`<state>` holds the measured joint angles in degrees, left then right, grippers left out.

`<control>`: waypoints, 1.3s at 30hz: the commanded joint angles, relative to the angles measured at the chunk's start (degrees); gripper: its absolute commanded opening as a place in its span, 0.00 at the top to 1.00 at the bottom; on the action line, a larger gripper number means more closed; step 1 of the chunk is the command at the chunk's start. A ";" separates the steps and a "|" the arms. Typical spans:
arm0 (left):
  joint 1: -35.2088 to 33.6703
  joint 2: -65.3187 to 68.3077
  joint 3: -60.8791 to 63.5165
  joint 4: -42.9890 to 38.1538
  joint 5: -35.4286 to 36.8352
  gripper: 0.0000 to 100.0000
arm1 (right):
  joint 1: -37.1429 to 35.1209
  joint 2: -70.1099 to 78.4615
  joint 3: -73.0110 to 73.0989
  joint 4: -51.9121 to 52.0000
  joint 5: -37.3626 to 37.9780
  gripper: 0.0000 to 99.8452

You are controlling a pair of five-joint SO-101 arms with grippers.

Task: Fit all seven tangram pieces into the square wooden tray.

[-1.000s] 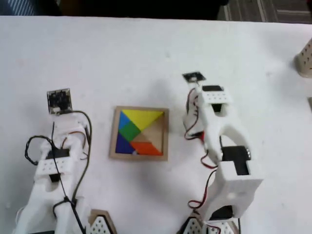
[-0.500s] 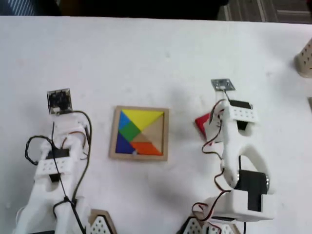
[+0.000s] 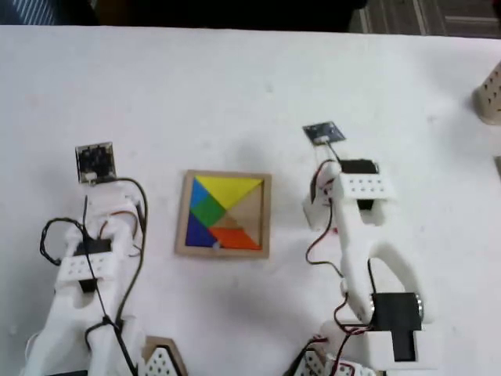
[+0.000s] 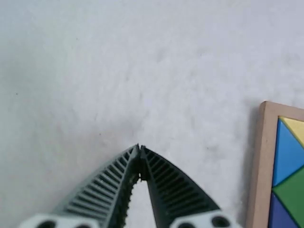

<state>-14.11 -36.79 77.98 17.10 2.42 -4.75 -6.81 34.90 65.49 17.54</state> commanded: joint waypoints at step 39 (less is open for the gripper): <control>0.66 -1.89 -0.44 -1.85 -0.62 0.98 | 0.13 0.13 -7.65 -1.98 0.18 0.59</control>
<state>-14.11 -36.79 77.98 17.10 2.42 -3.08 -4.88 27.69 67.43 17.54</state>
